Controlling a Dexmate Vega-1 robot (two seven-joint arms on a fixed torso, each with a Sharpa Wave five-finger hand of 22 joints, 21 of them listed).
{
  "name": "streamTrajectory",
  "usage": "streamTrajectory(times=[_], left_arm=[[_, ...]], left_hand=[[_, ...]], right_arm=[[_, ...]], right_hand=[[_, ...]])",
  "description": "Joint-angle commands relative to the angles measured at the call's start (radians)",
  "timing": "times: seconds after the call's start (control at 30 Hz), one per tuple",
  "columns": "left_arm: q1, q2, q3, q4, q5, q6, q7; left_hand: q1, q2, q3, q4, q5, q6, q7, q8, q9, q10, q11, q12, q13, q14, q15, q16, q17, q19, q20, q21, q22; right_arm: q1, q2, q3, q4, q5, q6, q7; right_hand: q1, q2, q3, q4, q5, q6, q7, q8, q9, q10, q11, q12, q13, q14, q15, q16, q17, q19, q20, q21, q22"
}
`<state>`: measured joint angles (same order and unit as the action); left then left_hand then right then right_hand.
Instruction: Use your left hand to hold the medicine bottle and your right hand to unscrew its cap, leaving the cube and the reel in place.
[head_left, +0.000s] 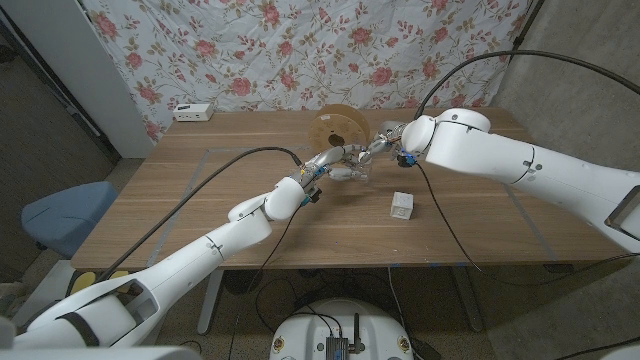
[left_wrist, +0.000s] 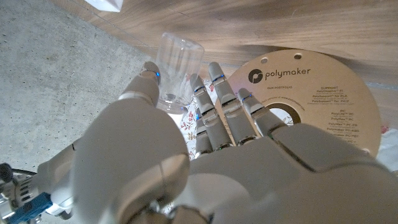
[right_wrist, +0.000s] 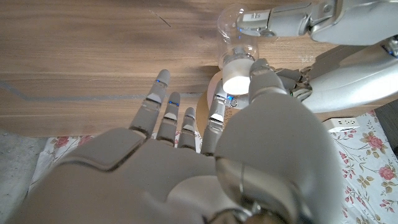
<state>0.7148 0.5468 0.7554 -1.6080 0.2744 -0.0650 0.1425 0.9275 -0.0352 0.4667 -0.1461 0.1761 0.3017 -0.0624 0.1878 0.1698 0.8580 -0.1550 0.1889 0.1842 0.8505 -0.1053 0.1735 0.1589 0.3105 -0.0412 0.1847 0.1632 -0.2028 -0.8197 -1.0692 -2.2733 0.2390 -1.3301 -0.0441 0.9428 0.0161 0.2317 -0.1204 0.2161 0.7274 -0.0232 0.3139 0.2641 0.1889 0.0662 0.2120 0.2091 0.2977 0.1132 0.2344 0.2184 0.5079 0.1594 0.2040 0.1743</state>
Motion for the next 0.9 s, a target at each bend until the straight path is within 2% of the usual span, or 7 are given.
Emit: streamTrajectory(times=[0.03, 0.23, 0.33, 0.47, 0.9], left_arm=[[0.001, 0.000, 0.002, -0.002, 0.000, 0.001, -0.001], [0.001, 0.002, 0.001, -0.003, -0.001, 0.001, -0.002], [0.004, 0.002, -0.001, -0.008, -0.001, 0.010, -0.002], [0.003, 0.003, -0.001, -0.004, -0.002, 0.002, 0.001], [0.005, 0.002, -0.001, -0.007, -0.003, 0.011, 0.000]], left_hand=[[0.004, 0.011, 0.007, 0.001, 0.003, 0.005, -0.005, -0.002, 0.006, 0.007, 0.000, 0.005, 0.004, 0.005, -0.096, -0.001, 0.001, 0.001, -0.092, 0.001, 0.003], [0.003, 0.010, 0.007, 0.001, 0.003, 0.004, -0.005, -0.002, 0.006, 0.007, 0.000, 0.005, 0.004, 0.006, -0.096, -0.001, 0.001, 0.001, -0.092, 0.001, 0.003], [0.004, 0.010, 0.008, 0.000, 0.003, 0.004, -0.005, -0.002, 0.006, 0.007, 0.000, 0.005, 0.004, 0.005, -0.096, -0.001, 0.001, 0.001, -0.091, 0.001, 0.003], [0.003, 0.010, 0.008, 0.001, 0.003, 0.004, -0.006, -0.003, 0.006, 0.008, 0.000, 0.005, 0.004, 0.004, -0.096, -0.002, 0.000, 0.000, -0.092, 0.001, 0.003], [0.003, 0.011, 0.008, 0.001, 0.003, 0.004, -0.005, -0.002, 0.006, 0.006, -0.001, 0.004, 0.004, 0.006, -0.096, 0.000, 0.001, 0.001, -0.092, 0.001, 0.003]], right_arm=[[-0.013, 0.002, -0.002, -0.012, -0.010, -0.009, -0.037], [-0.021, 0.000, -0.001, -0.010, -0.013, 0.005, -0.045], [-0.028, 0.001, 0.003, -0.010, -0.017, 0.009, -0.053], [-0.038, 0.000, 0.008, -0.013, -0.025, 0.015, -0.063], [-0.066, -0.008, 0.035, -0.021, -0.030, 0.039, -0.065]], right_hand=[[0.012, 0.000, -0.001, -0.008, 0.008, 0.022, -0.008, 0.013, 0.007, 0.015, -0.002, 0.010, 0.003, 0.011, -0.009, 0.012, 0.002, 0.007, -0.012, 0.008, 0.003], [0.026, 0.004, 0.004, -0.017, 0.009, 0.050, -0.020, 0.030, 0.012, 0.036, -0.014, 0.014, 0.002, 0.021, -0.024, 0.016, 0.004, 0.015, -0.020, 0.010, 0.003], [0.037, 0.012, 0.008, -0.023, 0.009, 0.060, -0.022, 0.036, 0.012, 0.040, -0.066, 0.010, 0.002, 0.027, -0.037, 0.020, 0.007, 0.022, -0.027, 0.010, 0.004], [0.048, 0.017, 0.011, -0.028, 0.007, 0.071, -0.027, 0.040, 0.009, 0.054, -0.091, 0.013, 0.001, 0.030, -0.048, 0.022, 0.008, 0.023, -0.031, 0.009, 0.004], [0.094, 0.038, 0.031, -0.044, 0.002, 0.084, -0.030, 0.036, -0.002, 0.071, -0.138, 0.011, 0.000, 0.036, -0.090, 0.025, 0.011, 0.027, -0.049, 0.007, 0.004]])
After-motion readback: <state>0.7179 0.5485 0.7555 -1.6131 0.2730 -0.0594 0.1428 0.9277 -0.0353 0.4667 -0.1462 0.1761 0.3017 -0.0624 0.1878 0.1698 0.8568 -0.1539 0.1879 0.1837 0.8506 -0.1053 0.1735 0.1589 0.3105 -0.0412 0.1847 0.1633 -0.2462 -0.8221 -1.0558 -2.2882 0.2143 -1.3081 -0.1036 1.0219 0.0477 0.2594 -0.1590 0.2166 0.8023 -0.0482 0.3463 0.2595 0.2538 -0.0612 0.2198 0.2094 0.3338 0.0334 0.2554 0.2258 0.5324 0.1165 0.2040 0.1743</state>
